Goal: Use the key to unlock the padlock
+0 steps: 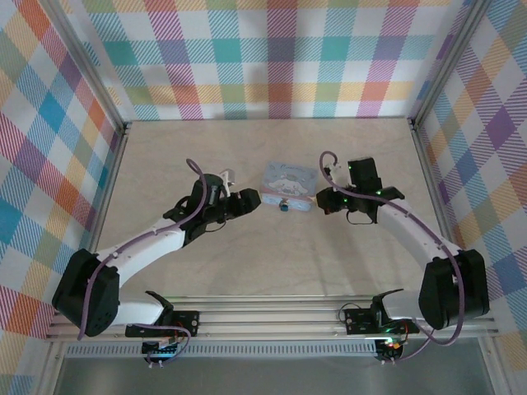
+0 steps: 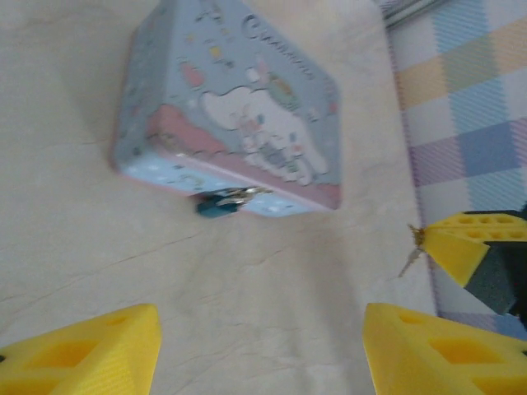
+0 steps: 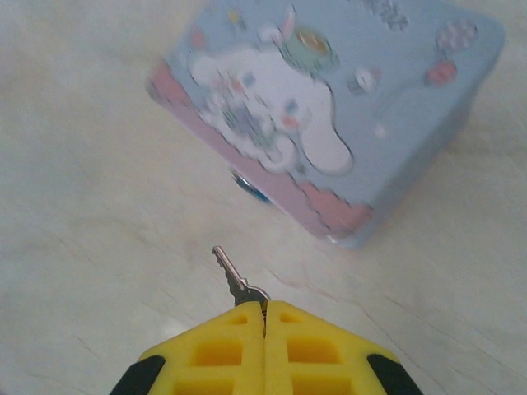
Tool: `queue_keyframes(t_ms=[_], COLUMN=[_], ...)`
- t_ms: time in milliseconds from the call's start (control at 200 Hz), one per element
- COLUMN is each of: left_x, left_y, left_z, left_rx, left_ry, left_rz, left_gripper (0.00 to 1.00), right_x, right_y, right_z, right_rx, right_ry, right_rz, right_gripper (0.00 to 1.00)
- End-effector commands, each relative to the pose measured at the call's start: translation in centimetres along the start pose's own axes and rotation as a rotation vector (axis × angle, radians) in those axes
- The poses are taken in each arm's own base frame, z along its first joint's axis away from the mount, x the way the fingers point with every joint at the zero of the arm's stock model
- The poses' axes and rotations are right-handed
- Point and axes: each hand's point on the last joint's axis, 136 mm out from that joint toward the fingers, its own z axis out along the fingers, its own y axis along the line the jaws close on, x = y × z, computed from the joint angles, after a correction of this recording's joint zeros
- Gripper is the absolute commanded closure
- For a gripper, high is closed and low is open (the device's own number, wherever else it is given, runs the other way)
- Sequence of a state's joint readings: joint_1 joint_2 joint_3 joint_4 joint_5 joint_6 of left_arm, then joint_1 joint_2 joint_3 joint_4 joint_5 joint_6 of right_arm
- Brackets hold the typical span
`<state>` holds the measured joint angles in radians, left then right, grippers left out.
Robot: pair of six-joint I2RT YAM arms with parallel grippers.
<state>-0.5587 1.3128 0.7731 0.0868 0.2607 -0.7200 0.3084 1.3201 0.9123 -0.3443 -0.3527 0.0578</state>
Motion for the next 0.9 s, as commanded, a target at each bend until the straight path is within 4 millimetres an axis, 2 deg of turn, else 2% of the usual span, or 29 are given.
queue_keyframes(t_ms=[0,70,180,335,595,895], left_x=[-1.0,-1.1,-1.5,-1.6,-1.3,-1.2], left_y=[-3.7,-4.8,-6.3,-6.5,-7.4,-7.5], left_z=[0.3,0.4,0.2,0.8,1.7,2.1], left_rx=[0.163,0.192,0.241,0.246,0.310,0.334], left_ry=[-0.022,-0.022,-0.033,-0.017,0.016,0.023], left_rz=[-0.017,-0.003,0.022,0.027,0.004,-0.047], left_gripper=[0.34,0.35,0.35,0.37,0.40,0.49], right_x=[-3.6,-4.4,-5.1,-5.3,-4.5,-4.5], right_y=[4.5,6.6,8.7,10.6,11.7,11.6], right_z=[-0.1,0.0,0.2,0.6,1.7,2.7], right_rx=[-0.157,-0.192,-0.230,-0.286,-0.312,-0.319], right_ry=[-0.114,-0.122,-0.125,-0.127,-0.093,-0.098], right_rz=[0.099,0.071,0.060,0.080,0.098,0.143], right_gripper=[1.00,1.00,1.00,1.00,1.00,1.00])
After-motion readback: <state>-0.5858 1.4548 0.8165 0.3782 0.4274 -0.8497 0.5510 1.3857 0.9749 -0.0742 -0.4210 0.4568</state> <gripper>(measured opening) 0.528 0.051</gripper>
